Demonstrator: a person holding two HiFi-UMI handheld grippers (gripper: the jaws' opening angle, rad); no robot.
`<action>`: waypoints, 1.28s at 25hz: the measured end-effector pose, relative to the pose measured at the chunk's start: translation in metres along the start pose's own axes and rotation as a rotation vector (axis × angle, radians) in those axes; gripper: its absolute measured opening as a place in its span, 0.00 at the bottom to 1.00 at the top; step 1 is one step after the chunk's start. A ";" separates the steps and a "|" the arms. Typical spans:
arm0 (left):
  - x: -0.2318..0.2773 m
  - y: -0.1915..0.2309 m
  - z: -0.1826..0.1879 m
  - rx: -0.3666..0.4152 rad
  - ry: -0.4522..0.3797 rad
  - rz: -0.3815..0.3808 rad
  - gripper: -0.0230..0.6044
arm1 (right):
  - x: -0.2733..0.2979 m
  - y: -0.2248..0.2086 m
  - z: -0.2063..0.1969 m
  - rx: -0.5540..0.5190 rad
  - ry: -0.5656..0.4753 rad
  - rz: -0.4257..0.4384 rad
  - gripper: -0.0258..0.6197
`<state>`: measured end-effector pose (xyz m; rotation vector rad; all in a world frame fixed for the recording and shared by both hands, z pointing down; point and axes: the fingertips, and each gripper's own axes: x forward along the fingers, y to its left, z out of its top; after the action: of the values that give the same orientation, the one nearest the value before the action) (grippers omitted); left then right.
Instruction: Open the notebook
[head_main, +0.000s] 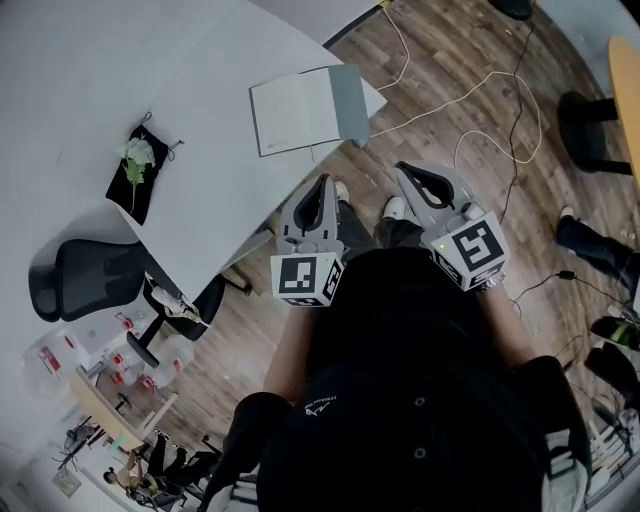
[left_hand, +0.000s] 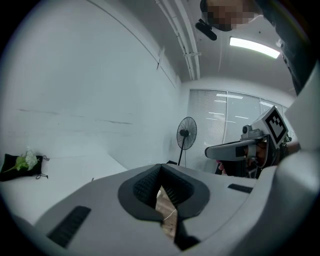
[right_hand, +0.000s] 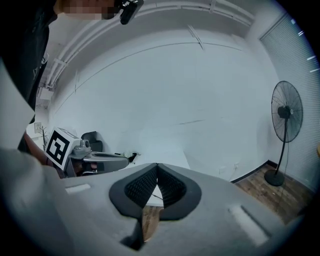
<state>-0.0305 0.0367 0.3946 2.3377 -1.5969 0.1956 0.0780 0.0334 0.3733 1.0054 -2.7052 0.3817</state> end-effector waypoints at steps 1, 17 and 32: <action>-0.001 0.001 0.005 -0.005 -0.012 0.009 0.04 | -0.003 -0.001 0.006 -0.009 -0.013 -0.005 0.05; -0.021 -0.016 0.142 0.146 -0.263 0.022 0.04 | -0.050 -0.030 0.122 -0.153 -0.253 -0.119 0.05; -0.020 -0.029 0.170 0.193 -0.300 0.017 0.05 | -0.077 -0.034 0.155 -0.173 -0.329 -0.133 0.05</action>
<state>-0.0202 0.0091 0.2233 2.6007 -1.8067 0.0009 0.1387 0.0052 0.2098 1.2847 -2.8664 -0.0476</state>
